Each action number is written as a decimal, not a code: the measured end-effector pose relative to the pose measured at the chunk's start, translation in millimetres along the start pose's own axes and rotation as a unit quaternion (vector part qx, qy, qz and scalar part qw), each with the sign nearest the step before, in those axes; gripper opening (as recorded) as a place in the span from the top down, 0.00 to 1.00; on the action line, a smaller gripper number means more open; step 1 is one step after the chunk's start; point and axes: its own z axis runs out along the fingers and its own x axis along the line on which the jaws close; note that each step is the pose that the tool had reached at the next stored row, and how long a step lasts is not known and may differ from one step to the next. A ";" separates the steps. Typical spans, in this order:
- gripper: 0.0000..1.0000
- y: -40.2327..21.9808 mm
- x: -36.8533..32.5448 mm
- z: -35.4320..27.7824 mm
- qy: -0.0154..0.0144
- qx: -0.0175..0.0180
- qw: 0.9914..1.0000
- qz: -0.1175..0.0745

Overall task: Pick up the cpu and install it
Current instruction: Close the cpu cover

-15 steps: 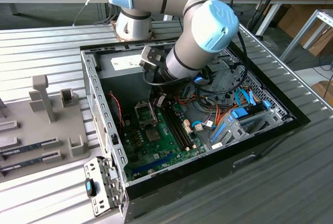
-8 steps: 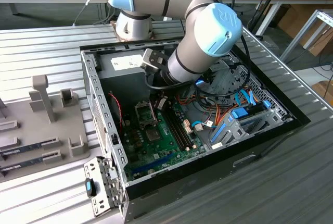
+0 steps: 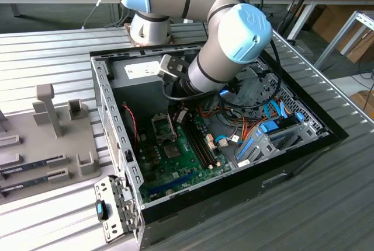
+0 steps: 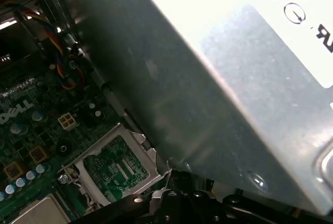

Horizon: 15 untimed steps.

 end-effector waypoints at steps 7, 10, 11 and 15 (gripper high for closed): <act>0.89 -1.6 2.6 2.3 -0.001 -0.001 1.000 0.000; 0.89 -1.7 4.5 1.8 -0.005 -0.003 1.000 -0.001; 0.89 -1.2 5.2 1.7 -0.006 -0.003 1.000 -0.001; 0.89 -0.9 6.6 1.3 -0.008 -0.004 1.000 -0.001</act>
